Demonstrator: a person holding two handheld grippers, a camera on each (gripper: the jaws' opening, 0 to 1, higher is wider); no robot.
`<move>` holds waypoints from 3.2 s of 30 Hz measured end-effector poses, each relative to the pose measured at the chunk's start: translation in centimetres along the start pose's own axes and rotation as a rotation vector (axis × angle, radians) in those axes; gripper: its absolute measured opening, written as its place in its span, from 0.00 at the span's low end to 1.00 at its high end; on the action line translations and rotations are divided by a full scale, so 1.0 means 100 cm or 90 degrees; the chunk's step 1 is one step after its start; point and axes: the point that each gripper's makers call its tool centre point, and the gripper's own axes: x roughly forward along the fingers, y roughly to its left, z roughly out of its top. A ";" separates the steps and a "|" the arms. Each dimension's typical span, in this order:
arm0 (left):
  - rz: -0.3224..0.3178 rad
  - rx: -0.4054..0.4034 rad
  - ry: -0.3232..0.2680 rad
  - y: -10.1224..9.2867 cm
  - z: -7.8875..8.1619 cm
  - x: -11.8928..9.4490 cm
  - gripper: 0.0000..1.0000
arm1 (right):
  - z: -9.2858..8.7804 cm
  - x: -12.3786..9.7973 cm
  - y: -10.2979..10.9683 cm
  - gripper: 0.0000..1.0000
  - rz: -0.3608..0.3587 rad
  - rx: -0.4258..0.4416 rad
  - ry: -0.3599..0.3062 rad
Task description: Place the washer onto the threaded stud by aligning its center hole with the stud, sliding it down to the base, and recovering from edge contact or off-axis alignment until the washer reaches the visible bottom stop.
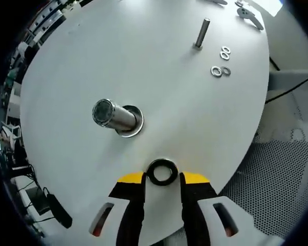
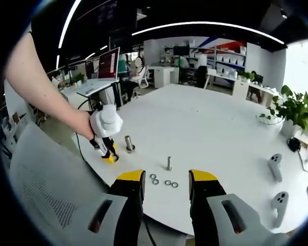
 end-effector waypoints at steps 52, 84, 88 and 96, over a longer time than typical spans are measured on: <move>0.021 -0.144 -0.015 0.008 0.003 0.007 0.20 | -0.001 0.000 0.000 0.35 0.000 0.000 0.003; 0.040 0.101 -0.087 -0.005 0.036 -0.042 0.19 | 0.000 0.000 -0.002 0.35 -0.006 0.006 0.000; 0.049 0.115 -0.091 0.004 0.040 -0.053 0.19 | 0.000 0.000 -0.002 0.35 -0.005 0.005 0.000; 0.064 0.097 -0.112 0.024 0.048 -0.068 0.19 | 0.000 0.000 -0.002 0.35 -0.003 0.004 0.001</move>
